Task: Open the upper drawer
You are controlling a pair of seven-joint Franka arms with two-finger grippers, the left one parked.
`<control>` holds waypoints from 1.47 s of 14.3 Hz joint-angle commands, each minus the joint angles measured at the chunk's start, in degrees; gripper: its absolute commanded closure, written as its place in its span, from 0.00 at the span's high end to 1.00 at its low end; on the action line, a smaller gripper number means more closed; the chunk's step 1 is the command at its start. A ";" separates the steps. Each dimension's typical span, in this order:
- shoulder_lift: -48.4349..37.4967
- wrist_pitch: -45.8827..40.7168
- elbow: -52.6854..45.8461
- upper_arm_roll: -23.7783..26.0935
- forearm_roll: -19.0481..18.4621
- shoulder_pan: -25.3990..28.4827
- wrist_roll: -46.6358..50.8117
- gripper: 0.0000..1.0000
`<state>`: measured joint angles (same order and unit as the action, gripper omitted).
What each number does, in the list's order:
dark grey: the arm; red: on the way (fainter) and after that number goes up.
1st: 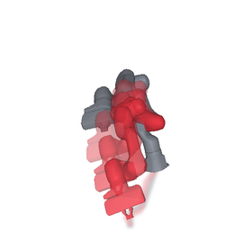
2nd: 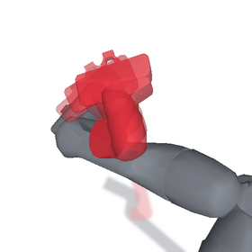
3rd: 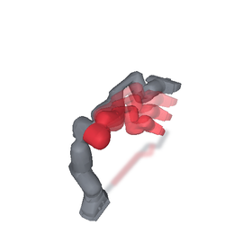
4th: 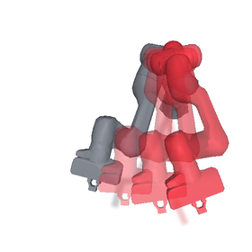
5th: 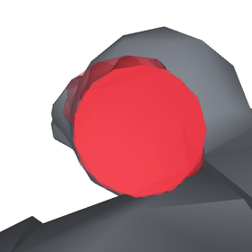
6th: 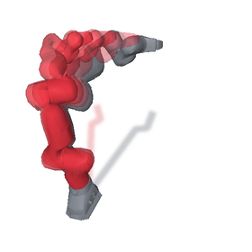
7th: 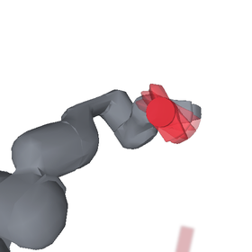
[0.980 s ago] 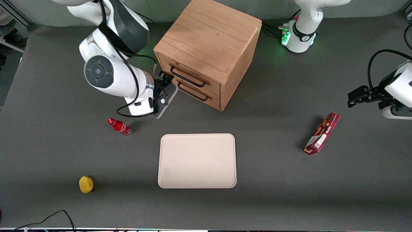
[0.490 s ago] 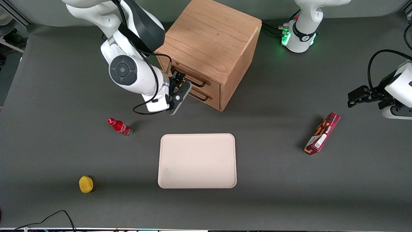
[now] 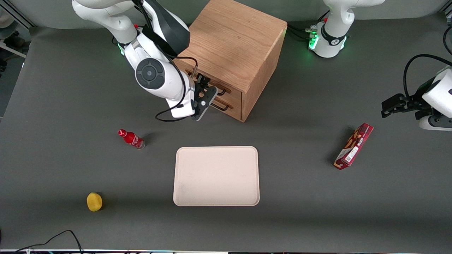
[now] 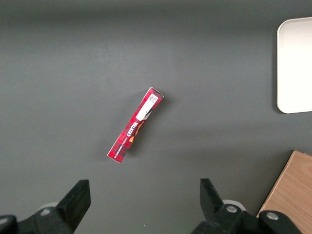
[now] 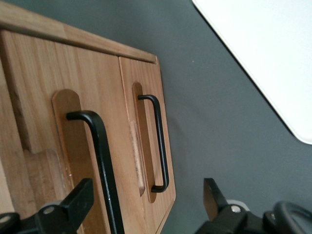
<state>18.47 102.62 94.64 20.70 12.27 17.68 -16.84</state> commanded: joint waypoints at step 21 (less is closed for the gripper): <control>-1.42 8.03 7.57 0.66 2.58 0.95 1.20 1.00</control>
<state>17.48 108.64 100.76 21.56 13.46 17.75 -16.64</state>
